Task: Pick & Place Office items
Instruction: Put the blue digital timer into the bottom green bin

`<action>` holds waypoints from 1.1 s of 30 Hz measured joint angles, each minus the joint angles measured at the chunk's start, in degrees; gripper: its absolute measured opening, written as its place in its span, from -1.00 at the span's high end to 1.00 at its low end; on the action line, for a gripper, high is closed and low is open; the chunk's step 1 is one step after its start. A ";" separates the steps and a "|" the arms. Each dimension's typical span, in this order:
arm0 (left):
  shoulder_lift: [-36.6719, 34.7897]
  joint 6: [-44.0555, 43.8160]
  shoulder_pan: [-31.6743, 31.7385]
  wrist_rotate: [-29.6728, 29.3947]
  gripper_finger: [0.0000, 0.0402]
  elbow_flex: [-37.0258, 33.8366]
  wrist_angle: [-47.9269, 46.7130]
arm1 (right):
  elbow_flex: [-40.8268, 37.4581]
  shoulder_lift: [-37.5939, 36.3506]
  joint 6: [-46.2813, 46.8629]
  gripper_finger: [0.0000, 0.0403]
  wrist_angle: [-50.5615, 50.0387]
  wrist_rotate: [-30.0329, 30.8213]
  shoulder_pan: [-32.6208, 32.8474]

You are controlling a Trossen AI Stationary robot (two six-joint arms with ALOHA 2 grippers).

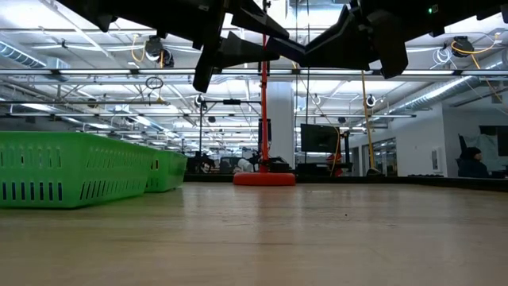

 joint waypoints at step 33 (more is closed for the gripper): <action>-3.80 8.22 0.10 0.13 0.67 -0.02 -1.95 | -0.05 -7.64 15.95 -0.04 -7.47 -1.03 1.68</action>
